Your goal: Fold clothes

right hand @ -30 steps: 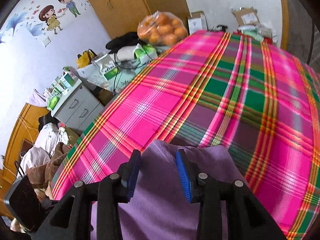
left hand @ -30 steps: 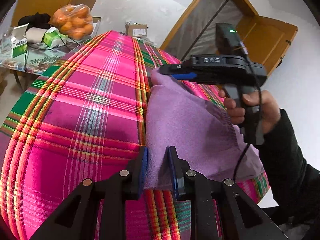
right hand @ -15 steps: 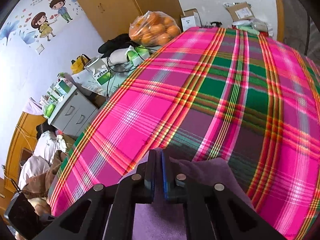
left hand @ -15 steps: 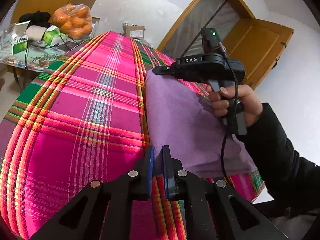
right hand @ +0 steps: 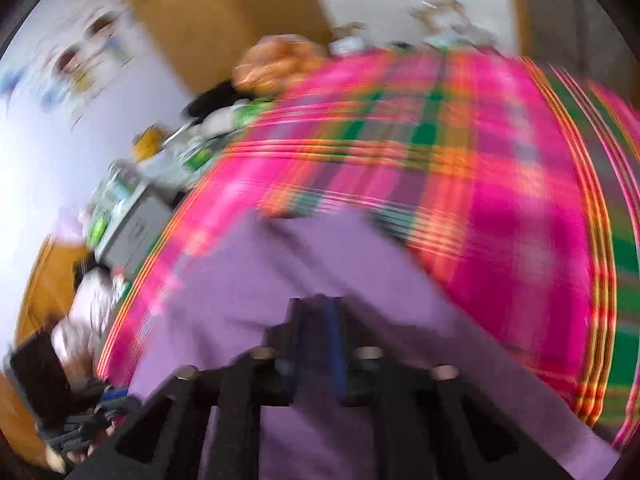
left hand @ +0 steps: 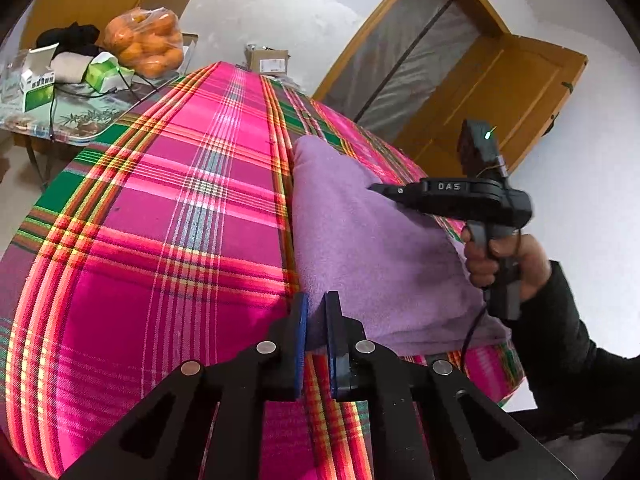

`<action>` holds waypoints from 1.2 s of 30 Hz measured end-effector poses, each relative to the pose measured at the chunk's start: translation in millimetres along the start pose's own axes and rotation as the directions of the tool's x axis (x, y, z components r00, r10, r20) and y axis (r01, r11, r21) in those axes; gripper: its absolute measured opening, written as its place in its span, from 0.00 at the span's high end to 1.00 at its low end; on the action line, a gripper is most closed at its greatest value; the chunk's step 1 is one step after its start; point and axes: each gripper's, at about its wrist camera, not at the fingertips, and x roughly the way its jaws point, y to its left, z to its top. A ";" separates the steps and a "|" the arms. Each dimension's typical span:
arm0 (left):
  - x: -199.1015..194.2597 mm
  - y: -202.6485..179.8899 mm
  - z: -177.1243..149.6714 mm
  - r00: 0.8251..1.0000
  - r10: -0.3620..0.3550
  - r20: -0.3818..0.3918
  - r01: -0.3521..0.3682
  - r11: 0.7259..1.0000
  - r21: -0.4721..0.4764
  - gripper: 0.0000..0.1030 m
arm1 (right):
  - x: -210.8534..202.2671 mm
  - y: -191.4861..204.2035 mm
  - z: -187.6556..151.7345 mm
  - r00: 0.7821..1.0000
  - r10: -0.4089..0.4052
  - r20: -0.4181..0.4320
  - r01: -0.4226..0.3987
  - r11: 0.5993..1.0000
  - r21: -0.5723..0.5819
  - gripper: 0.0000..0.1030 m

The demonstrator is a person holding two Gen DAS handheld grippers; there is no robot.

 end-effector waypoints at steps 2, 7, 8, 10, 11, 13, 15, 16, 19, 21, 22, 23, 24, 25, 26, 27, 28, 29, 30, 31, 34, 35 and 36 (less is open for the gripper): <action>-1.9 -0.1 -1.1 1.000 0.007 -0.001 -0.007 1.000 0.005 0.92 | -13.7 -21.6 -1.7 0.998 -0.039 0.042 0.036 0.996 0.082 0.99; -10.3 1.2 2.3 1.000 0.013 0.018 -0.013 1.000 0.016 0.92 | -56.9 -20.5 -18.4 0.989 -0.006 0.145 -0.007 0.996 0.092 0.95; -12.9 0.1 4.1 0.999 0.016 0.029 -0.017 1.000 0.022 0.92 | -62.8 -16.6 -23.6 0.988 0.012 0.155 -0.025 0.996 0.080 0.95; -17.5 -2.4 8.4 0.998 0.023 0.050 -0.025 0.999 0.033 0.92 | -67.8 -7.3 -36.6 0.987 0.050 0.151 -0.058 0.997 0.052 0.95; -18.9 -4.2 11.6 0.998 0.025 0.060 -0.027 0.999 0.037 0.92 | -68.0 -2.9 -43.8 0.988 0.064 0.142 -0.070 0.997 0.037 0.95; -17.9 -7.9 18.2 0.997 0.027 0.071 -0.030 0.999 0.043 0.92 | -63.8 -1.5 -51.7 0.991 0.058 0.122 -0.061 0.998 0.022 0.95; -14.1 -14.2 21.8 0.997 0.023 0.073 -0.027 0.998 0.053 0.92 | -57.5 -8.7 -59.0 0.994 0.024 0.108 -0.029 0.999 0.046 0.97; -11.4 -17.4 21.6 0.997 0.018 0.069 -0.022 0.998 0.059 0.92 | -57.1 -14.7 -63.2 0.994 0.015 0.107 -0.022 0.998 0.065 0.97; -1.4 -23.4 18.8 0.999 0.008 0.039 -0.011 0.997 0.071 0.92 | -64.3 -27.4 -75.4 0.992 0.021 0.127 -0.035 0.994 0.104 0.99; 8.3 -23.4 15.4 1.000 0.013 0.003 -0.013 0.997 0.070 0.92 | -72.1 -30.8 -81.3 0.991 0.006 0.134 -0.022 0.993 0.118 0.95; 12.6 -23.7 14.3 1.000 0.015 -0.011 -0.015 0.998 0.069 0.92 | -76.1 -32.3 -83.0 0.990 -0.001 0.140 -0.016 0.992 0.126 0.90; 14.6 -24.9 13.9 1.000 0.013 -0.016 -0.012 0.998 0.068 0.92 | -80.1 -33.7 -84.6 0.989 -0.009 0.145 -0.010 0.991 0.133 0.88; 15.9 -26.4 13.7 1.000 0.008 -0.016 -0.007 0.998 0.068 0.92 | -84.1 -35.1 -86.3 0.988 -0.017 0.151 -0.004 0.990 0.140 0.87; 16.3 -29.5 14.7 1.000 -0.001 -0.013 0.002 0.997 0.073 0.92 | -88.2 -36.2 -87.8 0.987 -0.019 0.159 -0.005 0.989 0.147 0.87; 16.3 -33.5 16.3 1.000 -0.013 -0.007 0.013 0.997 0.081 0.92 | -92.1 -35.8 -88.7 0.985 -0.008 0.173 -0.019 0.989 0.150 0.84; 16.3 -37.4 18.0 1.000 -0.024 -0.001 0.024 0.996 0.090 0.92 | -95.0 -33.7 -89.0 0.982 0.004 0.188 -0.032 0.989 0.146 0.82; 18.1 -41.9 19.1 0.999 -0.033 -0.003 0.033 0.994 0.101 0.92 | -97.7 -31.4 -89.1 0.979 0.017 0.201 -0.045 0.989 0.139 0.81; 20.8 -46.6 19.9 0.999 -0.041 -0.009 0.041 0.993 0.114 0.92 | -98.6 -27.1 -89.5 0.978 0.032 0.205 -0.058 0.991 0.119 0.81; 24.0 -49.3 19.5 0.999 -0.042 -0.017 0.044 0.992 0.121 0.92 | -97.5 -20.2 -91.3 0.979 0.052 0.199 -0.071 0.993 0.090 0.81; 27.4 -51.0 18.5 0.999 -0.041 -0.027 0.044 0.991 0.126 0.92 | -96.3 -13.3 -93.1 0.979 0.071 0.192 -0.084 0.995 0.061 0.81; 34.3 -52.6 14.1 0.998 -0.035 -0.051 0.041 0.991 0.125 0.92 | -90.7 5.2 -102.3 0.981 0.104 0.161 -0.102 0.995 -0.022 0.81; 36.0 -51.9 12.1 0.998 -0.033 -0.058 0.039 0.992 0.120 0.92 | -88.1 10.4 -107.1 0.983 0.105 0.147 -0.099 0.994 -0.048 0.81; 37.3 -51.3 9.6 0.997 -0.032 -0.065 0.039 0.993 0.115 0.92 | -85.4 15.5 -111.8 0.985 0.105 0.134 -0.096 0.993 -0.074 0.81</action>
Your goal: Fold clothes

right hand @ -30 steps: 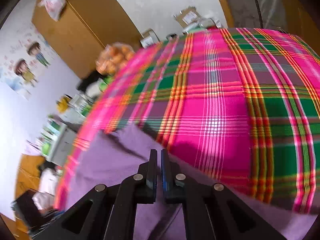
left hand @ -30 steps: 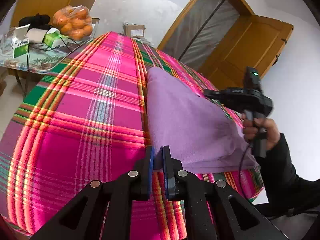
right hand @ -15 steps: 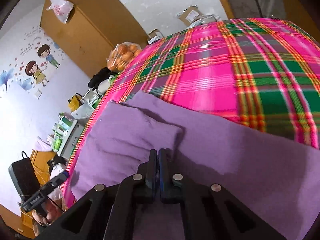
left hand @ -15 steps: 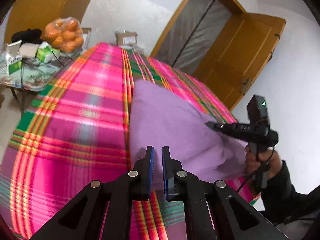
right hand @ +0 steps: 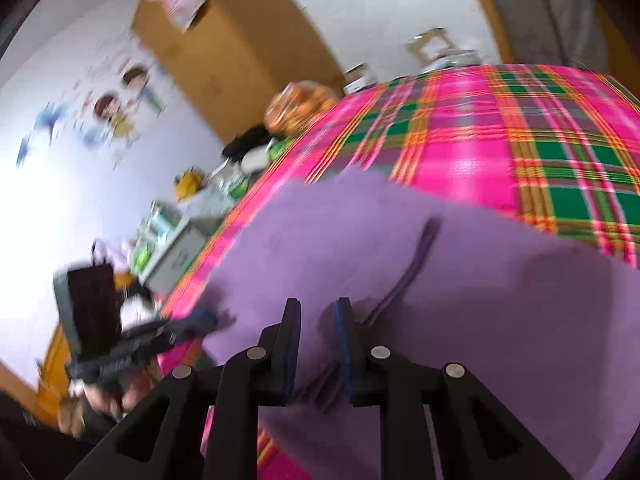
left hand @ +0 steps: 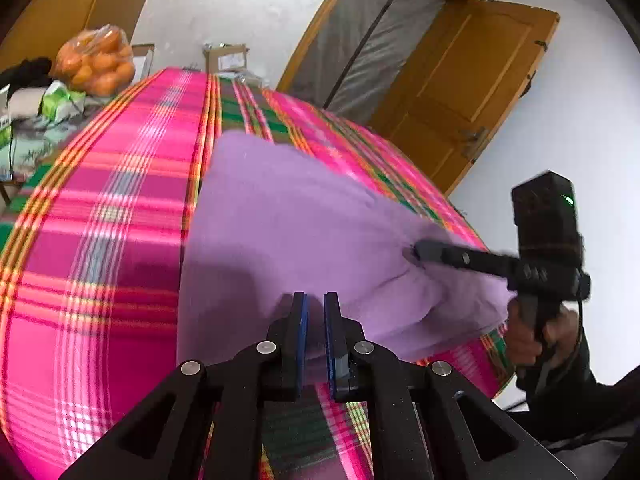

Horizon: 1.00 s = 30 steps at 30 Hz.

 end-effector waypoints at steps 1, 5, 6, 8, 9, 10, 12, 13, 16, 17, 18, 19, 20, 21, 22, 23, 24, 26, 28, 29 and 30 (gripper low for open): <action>1.3 0.1 -2.6 1.000 -0.001 -0.006 0.000 1.000 -0.003 0.92 | 1.4 4.0 -5.4 1.000 -0.005 -0.009 0.005 1.000 -0.025 0.81; 0.9 -4.1 -11.1 1.000 0.003 0.009 -0.003 1.000 0.022 0.92 | 3.1 2.4 -19.9 0.998 -0.060 -0.014 0.059 0.997 -0.053 0.71; 0.9 -4.5 -12.0 1.000 0.003 0.012 -0.004 1.000 0.027 0.92 | 3.6 -0.4 -21.0 0.999 -0.052 -0.016 0.051 0.998 -0.034 0.71; 0.3 -4.6 -13.0 1.000 0.000 0.012 0.000 1.000 0.022 0.92 | 4.2 -3.7 -21.1 0.999 -0.040 -0.012 0.040 0.999 -0.014 0.71; -0.1 -4.7 -13.5 1.000 -0.002 0.012 0.002 1.000 0.019 0.93 | 4.6 -2.0 -21.3 0.999 -0.049 -0.010 0.049 0.999 -0.020 0.70; -0.7 -4.6 -13.6 1.000 -0.003 0.011 0.003 1.000 0.020 0.92 | 4.5 -0.6 -21.6 0.998 -0.058 -0.008 0.057 0.998 -0.026 0.70; -3.6 -3.9 -12.7 1.000 -0.002 0.010 0.002 1.000 0.024 0.92 | 2.6 0.4 -23.1 0.998 -0.070 -0.003 0.070 0.997 -0.037 0.70; -6.6 -3.2 -11.7 1.000 -0.003 0.012 0.003 1.000 0.026 0.92 | 1.2 0.0 -23.8 0.997 -0.073 -0.003 0.072 0.997 -0.038 0.70; -18.5 -0.7 -1.6 0.998 0.017 0.058 -0.019 0.999 0.031 0.92 | -4.7 0.0 -20.6 0.996 -0.092 -0.003 0.092 0.995 -0.031 0.70; -20.8 1.3 2.5 0.997 0.030 0.073 -0.032 0.999 0.029 0.92 | -7.5 0.4 -18.0 0.995 -0.104 0.005 0.104 0.994 -0.029 0.70; -22.0 3.6 6.1 0.995 0.042 0.085 -0.044 0.999 0.025 0.92 | -10.5 1.2 -14.1 0.993 -0.117 0.024 0.117 0.993 -0.026 0.70; -22.1 7.0 9.3 0.994 0.055 0.093 -0.057 0.998 0.016 0.92 | -13.3 2.3 -10.5 0.992 -0.122 0.043 0.123 0.992 -0.023 0.70; -21.5 11.0 12.3 0.993 0.069 0.099 -0.070 0.998 0.004 0.92 | -15.5 4.1 -7.5 0.992 -0.114 0.062 0.115 0.993 -0.020 0.70; -20.9 15.0 15.3 0.991 0.084 0.105 -0.084 0.996 -0.008 0.92 | -16.7 6.0 -4.2 0.991 -0.105 0.079 0.107 0.994 -0.017 0.70; -19.2 17.6 16.8 0.990 0.092 0.105 -0.090 0.996 -0.017 0.92 | -15.3 8.6 -0.6 0.991 -0.098 0.088 0.100 0.995 -0.018 0.70; -16.9 20.3 16.6 0.991 0.095 0.097 -0.093 0.995 -0.024 0.92 | -12.4 11.5 2.6 0.991 -0.096 0.092 0.099 0.995 -0.024 0.70; -14.0 23.0 15.3 0.991 0.100 0.084 -0.098 0.995 -0.029 0.92 | -8.6 14.2 5.2 0.991 -0.094 0.091 0.097 0.995 -0.032 0.70; -8.3 28.0 7.9 0.993 0.107 0.049 -0.106 0.994 -0.034 0.92 | 2.1 16.9 8.5 0.993 -0.088 0.073 0.091 0.995 -0.043 0.70; -9.4 29.7 0.7 0.994 0.095 0.058 -0.093 0.995 -0.034 0.92 | 11.0 12.7 5.8 0.993 -0.108 0.044 0.110 0.993 -0.048 0.70; -10.9 29.5 -2.2 0.994 0.089 0.062 -0.087 0.996 -0.033 0.92 | 15.1 9.7 3.8 0.992 -0.123 0.029 0.125 0.991 -0.050 0.75; -12.5 29.3 -5.2 0.994 0.083 0.065 -0.081 0.996 -0.032 0.92 | 17.1 6.4 2.2 0.991 -0.132 0.020 0.133 0.990 -0.048 0.80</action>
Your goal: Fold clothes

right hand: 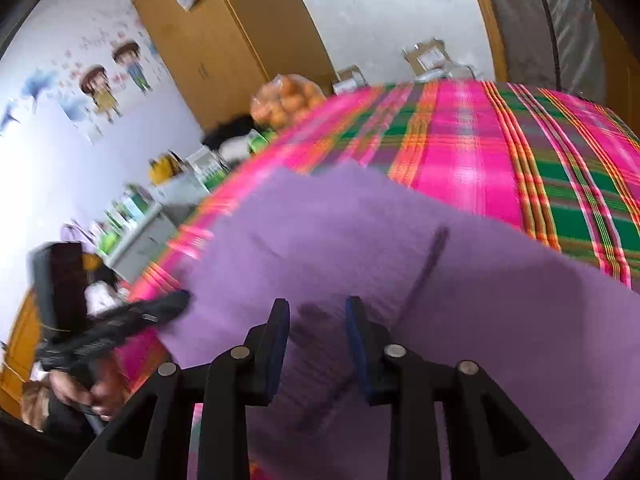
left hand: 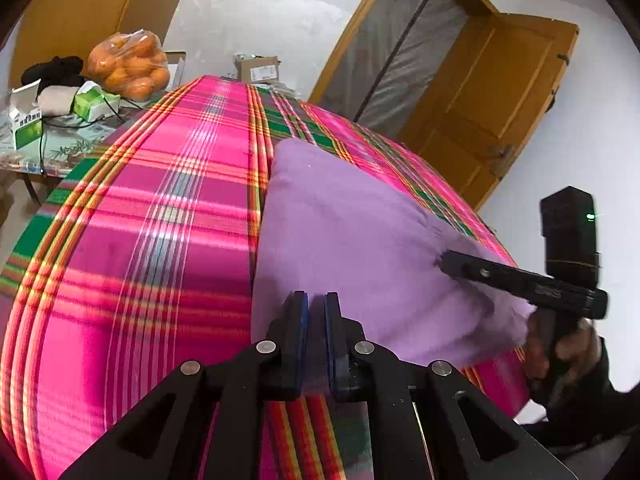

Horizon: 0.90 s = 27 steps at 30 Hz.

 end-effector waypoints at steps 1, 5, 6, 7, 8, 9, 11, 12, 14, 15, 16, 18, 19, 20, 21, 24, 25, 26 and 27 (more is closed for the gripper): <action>-1.0 0.9 -0.3 1.000 -0.007 -0.002 0.007 1.000 -0.003 0.92 | -1.2 -4.2 -0.6 1.000 0.003 -0.001 -0.003 1.000 0.015 0.81; -0.8 1.2 15.3 1.000 -0.002 -0.002 0.002 1.000 0.001 0.92 | -5.0 -11.5 4.6 1.000 0.008 -0.007 -0.007 0.999 0.047 0.81; -1.1 -1.0 22.3 1.000 0.008 0.011 -0.008 1.000 0.013 0.92 | -6.9 -10.4 8.4 1.000 -0.002 0.005 0.002 0.999 0.042 0.81; -0.7 -4.1 31.7 1.000 0.012 0.028 -0.013 1.000 0.025 0.92 | -8.8 -8.9 12.5 1.000 -0.006 0.021 0.006 0.999 0.039 0.81; 0.0 -6.8 39.8 0.999 0.014 0.041 -0.015 0.999 0.033 0.92 | -9.0 -7.2 15.7 1.000 -0.003 0.029 0.002 0.999 0.038 0.81; 2.2 -9.8 48.5 0.998 0.017 0.056 -0.019 0.999 0.045 0.92 | -9.2 -5.5 18.9 0.999 0.001 0.037 -0.002 0.999 0.037 0.81; 10.2 -14.2 61.6 0.997 0.029 0.067 -0.033 0.998 0.061 0.92 | -6.3 -3.6 25.1 0.999 0.000 0.043 -0.001 0.999 0.036 0.81; 16.2 -14.9 67.8 0.997 0.040 0.064 -0.044 0.997 0.064 0.92 | -4.0 -3.1 28.1 0.999 -0.003 0.044 0.001 0.999 0.035 0.81; 36.6 -11.8 73.1 0.996 0.088 0.003 -0.088 0.994 0.058 0.92 | 2.4 -5.4 33.3 0.999 -0.013 0.042 0.011 0.999 0.042 0.81; 45.8 -9.0 72.2 0.993 0.113 -0.036 -0.111 0.992 0.054 0.92 | 6.0 -9.1 34.5 0.999 -0.025 0.035 0.023 0.998 0.051 0.81; 55.0 -6.2 71.3 0.988 0.138 -0.074 -0.135 0.990 0.050 0.92 | 9.8 -14.7 34.2 0.999 -0.045 0.021 0.044 0.997 0.066 0.81; 55.3 -0.6 69.7 0.989 0.119 -0.090 -0.117 0.993 0.027 0.92 | 14.3 -26.8 31.6 0.997 -0.073 -0.004 0.073 0.992 0.107 0.87; 51.8 -0.1 69.8 0.989 0.119 -0.085 -0.117 0.993 0.028 0.92 | 12.7 -30.5 30.8 0.997 -0.071 -0.001 0.071 0.990 0.120 0.90; 49.3 0.3 69.9 0.989 0.120 -0.086 -0.118 0.993 0.031 0.92 | 11.1 -34.2 30.1 0.998 -0.070 0.001 0.069 0.989 0.133 0.91; 46.8 0.6 70.0 0.989 0.122 -0.086 -0.120 0.992 0.034 0.92 | 8.9 -36.3 30.3 0.998 -0.070 0.007 0.068 0.988 0.141 0.91; 43.2 -2.6 79.0 0.990 0.120 -0.078 -0.117 0.992 0.046 0.92 | 2.6 -32.1 38.2 0.997 -0.062 0.043 0.056 0.990 0.129 0.88; 43.5 -4.8 84.0 0.990 0.125 -0.068 -0.121 0.991 0.055 0.92 | 1.8 -30.2 41.5 0.997 -0.054 0.053 0.046 0.991 0.126 0.88; 45.2 -5.7 90.0 0.990 0.126 -0.061 -0.123 0.991 0.060 0.92 | 2.3 -28.8 45.1 0.997 -0.047 0.060 0.039 0.992 0.123 0.88; 47.4 -6.0 96.1 0.990 0.126 -0.056 -0.122 0.991 0.061 0.92 | 5.6 -28.7 48.7 0.997 -0.045 0.057 0.038 0.992 0.122 0.88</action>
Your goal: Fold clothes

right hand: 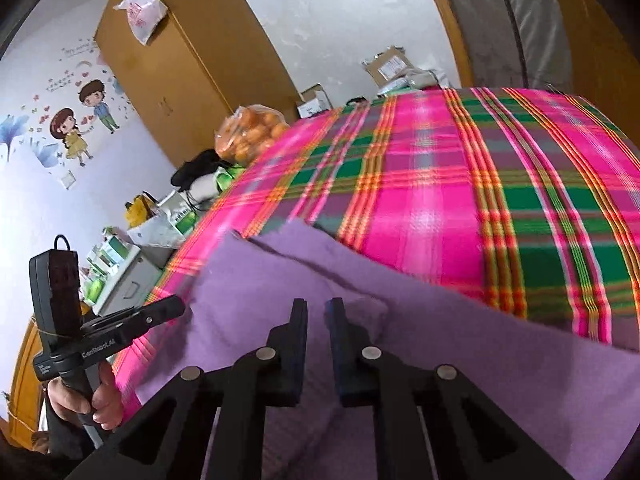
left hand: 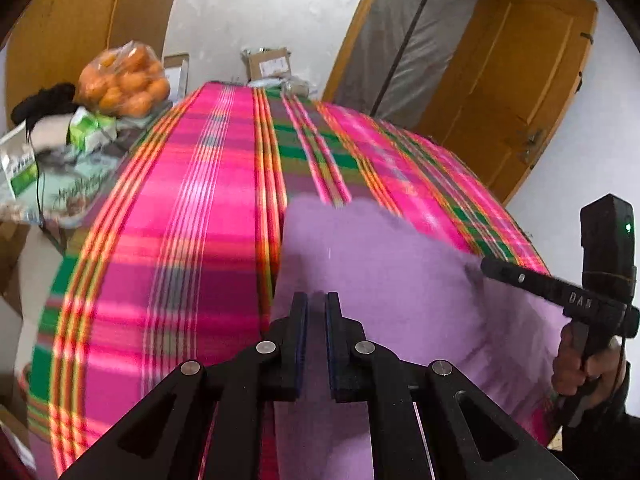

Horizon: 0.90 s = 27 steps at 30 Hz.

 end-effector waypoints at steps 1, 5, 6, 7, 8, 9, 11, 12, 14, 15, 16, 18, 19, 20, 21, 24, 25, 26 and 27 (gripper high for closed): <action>2.3 -0.4 6.2 1.000 -0.004 0.003 0.004 1.000 0.001 0.92 | 4.6 0.0 1.7 1.000 -0.004 -0.009 0.004 1.000 0.000 0.88; 27.0 -0.1 28.5 0.999 0.014 -0.036 -0.013 1.000 0.023 0.92 | 23.6 -14.0 0.4 0.998 -0.026 -0.060 0.029 0.999 0.045 0.97; 34.5 0.8 30.9 0.998 0.015 -0.057 -0.013 1.000 0.029 0.92 | 25.0 -18.3 -0.8 0.998 -0.019 -0.061 0.023 0.998 0.061 0.99; 41.4 2.1 32.4 0.997 0.016 -0.080 -0.014 0.999 0.032 0.92 | 25.7 -22.0 -1.8 0.998 -0.012 -0.060 0.016 0.997 0.074 1.00; 48.0 3.5 33.5 0.995 0.018 -0.103 -0.014 0.999 0.033 0.92 | 25.4 -24.0 -2.6 0.998 -0.004 -0.057 0.009 0.997 0.080 1.00; 54.5 4.9 34.7 0.992 0.019 -0.126 -0.015 0.999 0.035 0.92 | 25.4 -25.0 -3.3 0.999 0.000 -0.055 0.005 0.997 0.082 1.00; 57.8 6.1 38.8 0.991 0.013 -0.135 -0.007 0.999 0.045 0.91 | 25.7 -25.6 -4.1 0.999 0.004 -0.049 0.000 0.997 0.081 1.00; 58.2 6.5 42.2 0.991 0.010 -0.134 -0.004 0.999 0.048 0.91 | 26.0 -26.2 -4.3 0.999 0.007 -0.047 -0.003 0.997 0.082 1.00; 59.3 7.4 49.8 0.992 0.004 -0.129 0.003 0.999 0.052 0.91 | 27.1 -28.9 -4.5 0.999 0.019 -0.042 -0.015 0.996 0.089 1.00; 59.8 7.8 53.6 0.992 0.000 -0.126 0.006 0.999 0.054 0.91 | 27.7 -30.2 -4.7 0.999 0.024 -0.040 -0.020 0.995 0.093 1.00; 63.2 8.2 57.4 0.992 0.001 -0.129 0.007 0.998 0.057 0.91 | 28.3 -31.2 -4.6 0.999 0.029 -0.037 -0.025 0.995 0.096 1.00; 74.2 7.0 61.3 0.989 0.001 -0.147 0.007 0.998 0.059 0.91 | 28.3 -33.0 -5.4 0.999 0.038 -0.034 -0.034 0.994 0.102 1.00; 79.0 6.9 62.7 0.988 -0.001 -0.153 0.010 0.998 0.062 0.92 | 28.2 -33.8 -5.8 0.999 0.041 -0.033 -0.038 0.994 0.105 1.00; 81.4 7.1 63.9 0.988 -0.004 -0.153 0.014 0.998 0.062 0.92 | 28.0 -34.4 -6.2 0.998 0.044 -0.032 -0.040 0.993 0.108 1.00; 82.8 7.5 65.4 0.988 -0.007 -0.152 0.016 0.998 0.062 0.92 | 28.0 -34.9 -6.4 0.998 0.046 -0.032 -0.043 0.993 0.111 1.00; 77.3 6.9 64.3 0.989 0.000 -0.147 0.009 0.999 0.054 0.91 | 27.0 -32.1 -6.4 0.999 0.041 -0.034 -0.037 0.994 0.102 1.00; 72.9 6.2 62.4 0.990 0.006 -0.144 0.001 0.999 0.050 0.91 | 22.7 -28.0 -7.9 0.999 0.034 -0.032 -0.031 0.996 0.087 1.00; 68.5 5.5 60.5 0.990 0.012 -0.142 -0.006 0.999 0.045 0.91 | 18.4 -24.0 -9.5 0.999 0.027 -0.029 -0.025 0.997 0.072 1.00; 63.2 3.5 57.3 0.991 0.015 -0.133 -0.009 0.999 0.048 0.91 | 14.1 -20.0 -11.0 0.999 0.021 -0.026 -0.019 0.998 0.057 0.98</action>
